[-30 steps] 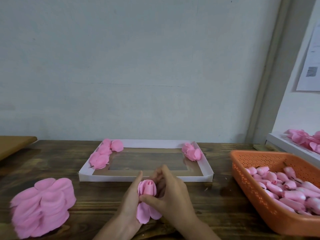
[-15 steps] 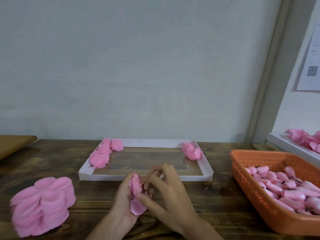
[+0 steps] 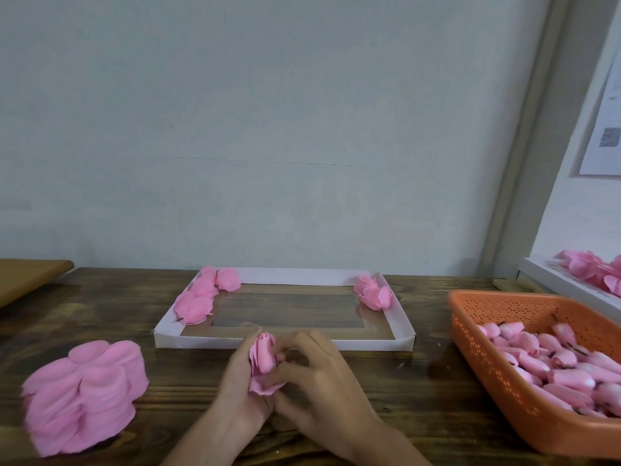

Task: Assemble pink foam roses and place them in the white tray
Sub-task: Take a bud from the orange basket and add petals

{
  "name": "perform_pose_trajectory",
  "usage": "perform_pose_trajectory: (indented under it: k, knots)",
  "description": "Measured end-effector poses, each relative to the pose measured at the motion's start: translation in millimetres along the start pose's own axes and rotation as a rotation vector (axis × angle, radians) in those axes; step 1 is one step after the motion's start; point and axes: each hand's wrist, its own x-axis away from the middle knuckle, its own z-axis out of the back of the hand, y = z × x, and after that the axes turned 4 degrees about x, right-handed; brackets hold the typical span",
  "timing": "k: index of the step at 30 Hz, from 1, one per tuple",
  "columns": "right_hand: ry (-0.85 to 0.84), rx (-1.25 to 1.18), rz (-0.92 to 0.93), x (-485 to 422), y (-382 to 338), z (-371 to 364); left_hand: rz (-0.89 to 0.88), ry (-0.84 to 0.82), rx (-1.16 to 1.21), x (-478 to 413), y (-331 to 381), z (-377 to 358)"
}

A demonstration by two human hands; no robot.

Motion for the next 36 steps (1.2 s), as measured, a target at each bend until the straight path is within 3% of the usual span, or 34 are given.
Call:
perform_pose_trajectory:
  k: [5,11,20,24,30,36]
  knots:
    - [-0.023,-0.162,-0.119,0.5,-1.8,1.8,0.059,-0.051,0.145,0.6,-1.6,-2.2]
    - [-0.036,-0.237,-0.24,1.4,-0.9,1.7,0.089,-0.14,0.132,-1.3,1.1,-0.7]
    - [-0.083,-0.364,-0.284,0.7,-2.5,3.8,0.061,-0.118,0.165,-4.7,1.1,-2.3]
    - [-0.068,-0.405,-0.282,0.1,-3.2,4.9,0.065,-0.207,0.181,-6.2,-0.6,-0.9]
    - [0.05,-0.47,-0.408,-1.2,-4.2,-1.3,0.021,-0.289,0.216,-7.6,-8.4,1.2]
    - [0.201,-0.389,-0.45,0.7,-1.5,-9.5,0.004,-0.34,0.235,-8.5,-11.3,-3.2]
